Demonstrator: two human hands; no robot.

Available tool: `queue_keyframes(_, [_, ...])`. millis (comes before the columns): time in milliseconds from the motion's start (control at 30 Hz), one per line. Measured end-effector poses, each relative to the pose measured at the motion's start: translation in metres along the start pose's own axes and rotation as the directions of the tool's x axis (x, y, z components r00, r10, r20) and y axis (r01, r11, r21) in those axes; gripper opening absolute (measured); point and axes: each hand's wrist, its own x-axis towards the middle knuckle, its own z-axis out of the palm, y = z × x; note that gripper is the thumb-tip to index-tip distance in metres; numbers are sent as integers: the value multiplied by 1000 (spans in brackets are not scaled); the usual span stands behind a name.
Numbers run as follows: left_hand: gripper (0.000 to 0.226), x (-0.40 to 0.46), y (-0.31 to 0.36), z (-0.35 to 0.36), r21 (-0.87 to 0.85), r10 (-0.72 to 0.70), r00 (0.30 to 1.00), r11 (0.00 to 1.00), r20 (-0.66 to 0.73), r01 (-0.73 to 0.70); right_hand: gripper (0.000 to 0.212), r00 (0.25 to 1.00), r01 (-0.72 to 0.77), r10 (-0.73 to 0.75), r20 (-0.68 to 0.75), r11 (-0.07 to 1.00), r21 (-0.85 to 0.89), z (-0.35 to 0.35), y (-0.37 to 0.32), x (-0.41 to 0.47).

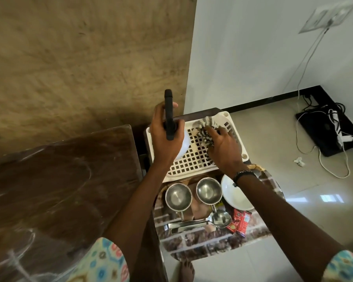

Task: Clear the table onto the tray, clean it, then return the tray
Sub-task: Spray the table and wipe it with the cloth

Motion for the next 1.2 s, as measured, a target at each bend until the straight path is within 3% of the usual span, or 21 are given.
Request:
queue_keyframes(133, [23,2,32,-28,-67,87,996,994,-26,-88,60,996,26,-25,-81,1000,16,-23,-26,-12])
queue_keyframes(267, [21,-13,59,-80,-101,61,994,992,-91,-70,63,988,53,-48,-147,998,33,-43,-70,-40])
queue_keyframes(533, [16,-79,73,-230,48,52,996,998,-69,-48,62,979,155,-144,-148,985,69,-23,-212,-128])
queue_keyframes(833, [17,-176,73,-408,127,-74,988,988,-135,91,65,963,271,-266,-51,952,140,32,-355,-245])
queue_keyframes(1200, [18,-289,51,-550,238,-114,950,953,-290,187,68,884,429,-451,121,887,171,101,-458,-362])
